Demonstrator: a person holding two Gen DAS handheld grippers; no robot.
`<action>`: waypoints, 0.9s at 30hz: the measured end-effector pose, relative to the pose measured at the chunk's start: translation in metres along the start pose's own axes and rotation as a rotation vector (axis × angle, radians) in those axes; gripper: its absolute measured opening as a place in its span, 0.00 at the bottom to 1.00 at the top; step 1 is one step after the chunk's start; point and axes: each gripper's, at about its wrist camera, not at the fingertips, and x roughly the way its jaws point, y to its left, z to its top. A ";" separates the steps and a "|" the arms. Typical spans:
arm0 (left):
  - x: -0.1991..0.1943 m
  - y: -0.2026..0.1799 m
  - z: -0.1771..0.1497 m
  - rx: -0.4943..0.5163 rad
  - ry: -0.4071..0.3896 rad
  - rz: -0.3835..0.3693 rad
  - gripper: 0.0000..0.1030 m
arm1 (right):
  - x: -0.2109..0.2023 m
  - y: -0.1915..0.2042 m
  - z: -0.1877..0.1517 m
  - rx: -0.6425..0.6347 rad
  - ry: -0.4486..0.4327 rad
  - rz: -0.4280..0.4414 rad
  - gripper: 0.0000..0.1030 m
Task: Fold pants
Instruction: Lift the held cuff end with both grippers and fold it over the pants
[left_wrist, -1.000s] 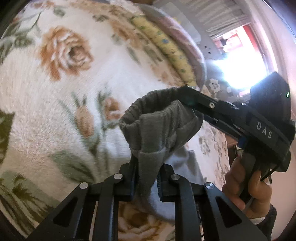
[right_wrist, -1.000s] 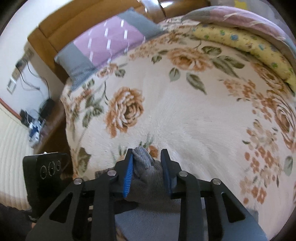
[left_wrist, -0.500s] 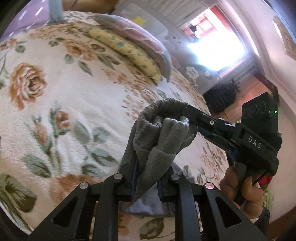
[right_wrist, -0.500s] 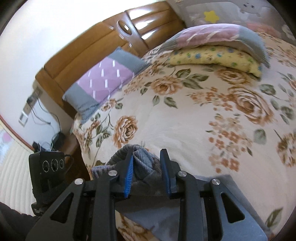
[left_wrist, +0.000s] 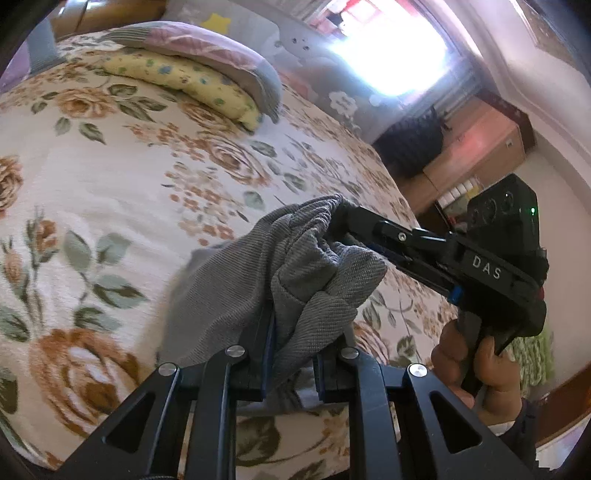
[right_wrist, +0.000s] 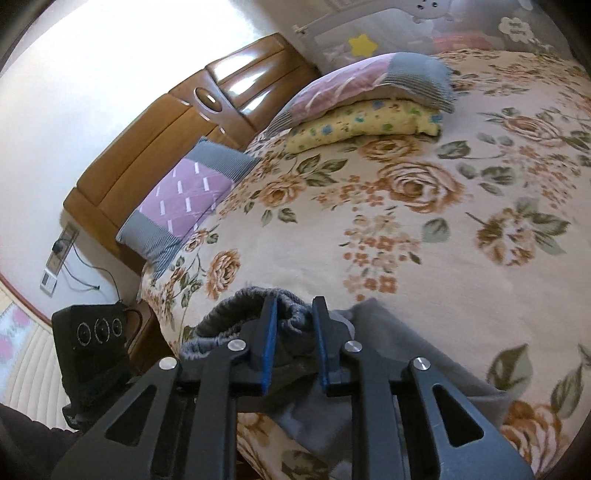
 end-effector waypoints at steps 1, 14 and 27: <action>0.002 -0.004 -0.001 0.009 0.007 -0.001 0.16 | -0.004 -0.003 -0.002 0.006 -0.007 -0.001 0.19; 0.027 -0.054 -0.011 0.111 0.074 -0.024 0.16 | -0.054 -0.047 -0.030 0.114 -0.110 0.000 0.18; 0.055 -0.062 -0.027 0.155 0.143 0.018 0.16 | -0.061 -0.083 -0.055 0.197 -0.128 -0.001 0.17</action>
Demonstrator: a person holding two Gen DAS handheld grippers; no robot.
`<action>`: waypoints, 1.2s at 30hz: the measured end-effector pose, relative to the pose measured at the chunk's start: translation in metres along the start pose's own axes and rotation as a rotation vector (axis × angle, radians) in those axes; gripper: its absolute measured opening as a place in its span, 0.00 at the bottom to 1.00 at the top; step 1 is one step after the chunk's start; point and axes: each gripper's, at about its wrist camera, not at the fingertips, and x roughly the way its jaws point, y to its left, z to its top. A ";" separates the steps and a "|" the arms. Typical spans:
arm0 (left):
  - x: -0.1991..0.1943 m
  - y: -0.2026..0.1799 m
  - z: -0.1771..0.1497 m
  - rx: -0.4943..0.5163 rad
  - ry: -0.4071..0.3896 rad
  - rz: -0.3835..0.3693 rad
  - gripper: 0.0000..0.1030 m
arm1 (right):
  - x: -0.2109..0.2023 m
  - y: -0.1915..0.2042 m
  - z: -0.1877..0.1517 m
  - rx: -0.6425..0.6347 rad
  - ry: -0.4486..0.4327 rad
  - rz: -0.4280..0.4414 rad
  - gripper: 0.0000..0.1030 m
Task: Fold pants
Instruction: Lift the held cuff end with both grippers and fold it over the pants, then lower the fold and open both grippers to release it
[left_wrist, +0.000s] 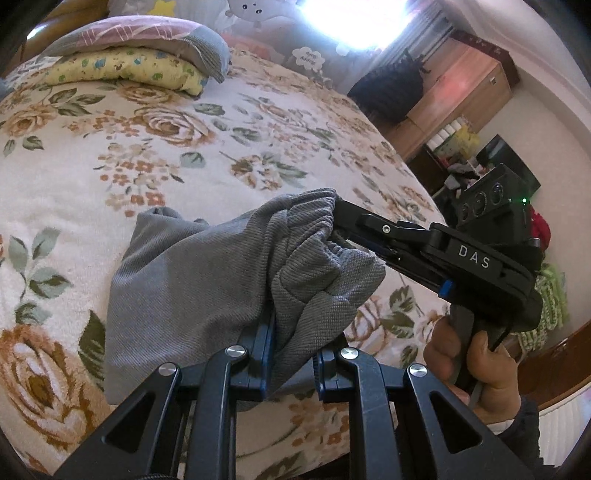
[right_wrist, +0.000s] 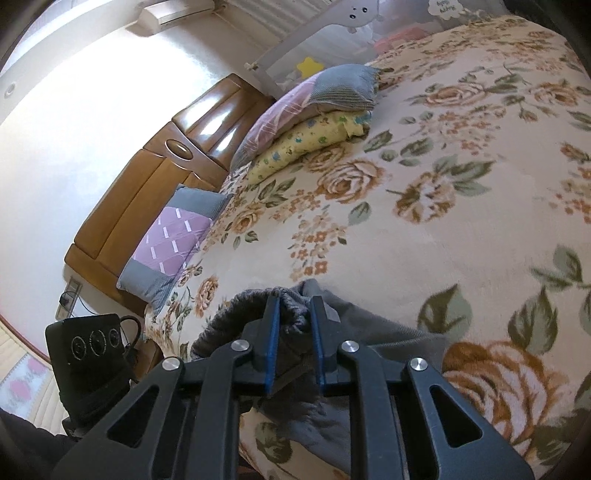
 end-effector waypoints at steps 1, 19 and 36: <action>0.000 -0.001 -0.001 0.002 0.002 0.001 0.16 | 0.000 -0.002 -0.002 0.005 0.000 0.000 0.17; 0.030 -0.020 -0.011 0.081 0.070 0.044 0.16 | -0.016 -0.031 -0.018 0.080 -0.055 -0.002 0.13; 0.047 -0.028 -0.021 0.145 0.145 0.087 0.22 | -0.008 -0.074 -0.046 0.210 -0.041 -0.069 0.13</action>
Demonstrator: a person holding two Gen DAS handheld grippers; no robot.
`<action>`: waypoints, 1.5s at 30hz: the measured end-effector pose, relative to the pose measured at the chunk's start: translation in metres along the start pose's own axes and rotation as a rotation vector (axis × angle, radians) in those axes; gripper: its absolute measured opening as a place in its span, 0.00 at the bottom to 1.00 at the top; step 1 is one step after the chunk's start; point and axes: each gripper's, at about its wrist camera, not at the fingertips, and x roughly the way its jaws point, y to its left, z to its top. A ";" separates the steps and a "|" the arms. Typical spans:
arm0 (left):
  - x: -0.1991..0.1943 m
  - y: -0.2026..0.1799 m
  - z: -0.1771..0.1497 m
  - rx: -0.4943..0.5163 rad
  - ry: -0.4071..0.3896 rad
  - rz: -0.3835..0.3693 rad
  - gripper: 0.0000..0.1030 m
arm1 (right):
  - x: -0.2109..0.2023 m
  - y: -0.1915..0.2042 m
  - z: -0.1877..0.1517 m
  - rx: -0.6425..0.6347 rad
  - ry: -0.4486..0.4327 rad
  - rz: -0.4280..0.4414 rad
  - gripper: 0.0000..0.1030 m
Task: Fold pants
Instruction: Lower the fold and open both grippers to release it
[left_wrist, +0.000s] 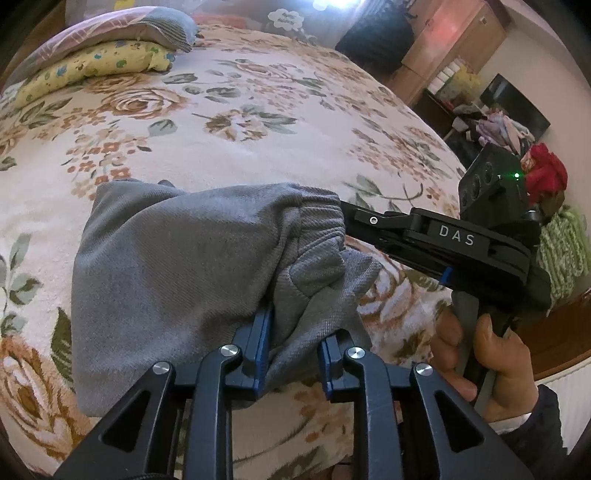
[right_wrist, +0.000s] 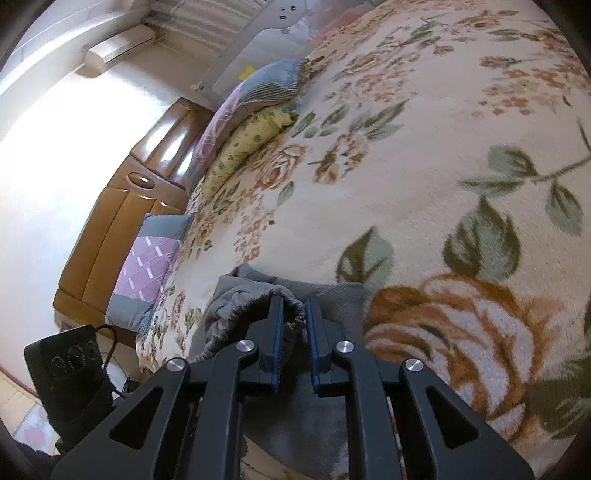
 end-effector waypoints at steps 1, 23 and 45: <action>-0.001 0.001 0.000 -0.003 0.002 -0.003 0.22 | -0.001 0.000 -0.001 0.001 -0.001 -0.007 0.16; -0.041 0.008 -0.011 -0.043 -0.073 -0.118 0.64 | -0.059 0.023 -0.016 0.003 -0.140 -0.148 0.38; -0.060 0.095 -0.022 -0.238 -0.100 -0.015 0.64 | -0.025 0.061 -0.044 -0.112 -0.042 -0.224 0.67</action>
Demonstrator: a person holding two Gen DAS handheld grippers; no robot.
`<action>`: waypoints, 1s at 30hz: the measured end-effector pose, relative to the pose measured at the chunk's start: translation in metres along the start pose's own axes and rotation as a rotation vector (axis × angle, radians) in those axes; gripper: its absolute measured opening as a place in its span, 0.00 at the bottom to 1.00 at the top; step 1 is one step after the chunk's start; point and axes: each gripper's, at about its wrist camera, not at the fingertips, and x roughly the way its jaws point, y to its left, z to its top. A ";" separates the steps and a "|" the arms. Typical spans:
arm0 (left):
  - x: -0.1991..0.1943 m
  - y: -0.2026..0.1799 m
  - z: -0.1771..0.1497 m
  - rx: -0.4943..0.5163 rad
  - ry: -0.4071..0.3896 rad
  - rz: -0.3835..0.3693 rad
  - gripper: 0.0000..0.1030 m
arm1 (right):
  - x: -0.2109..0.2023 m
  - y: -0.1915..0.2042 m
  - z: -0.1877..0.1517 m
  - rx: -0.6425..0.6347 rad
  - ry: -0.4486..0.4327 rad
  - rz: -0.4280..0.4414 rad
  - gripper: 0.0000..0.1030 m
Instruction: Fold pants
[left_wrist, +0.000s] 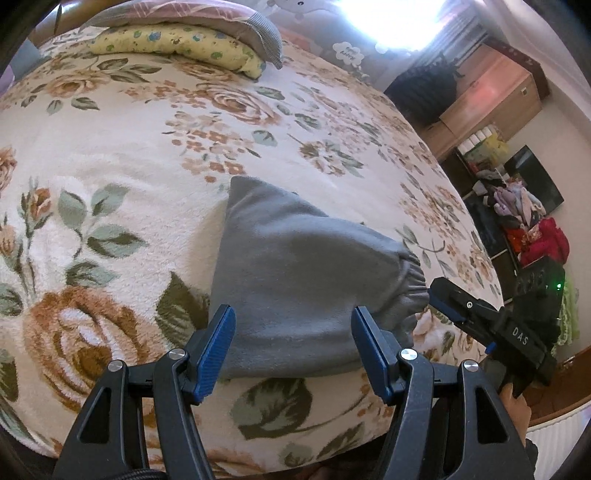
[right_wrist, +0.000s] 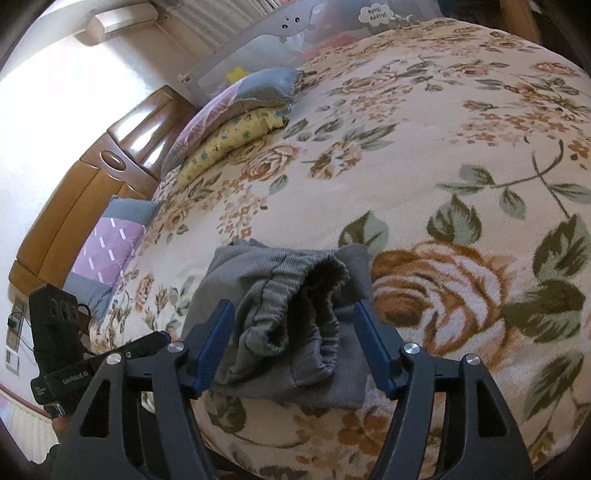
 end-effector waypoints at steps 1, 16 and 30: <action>0.000 0.001 0.000 -0.001 0.001 -0.001 0.64 | 0.001 -0.001 -0.001 0.006 0.004 0.000 0.68; 0.004 0.023 0.009 -0.048 0.013 0.008 0.64 | 0.015 0.000 -0.005 0.043 0.051 -0.011 0.80; 0.032 0.039 0.021 -0.087 0.082 -0.002 0.66 | 0.037 -0.019 -0.008 0.126 0.107 0.018 0.86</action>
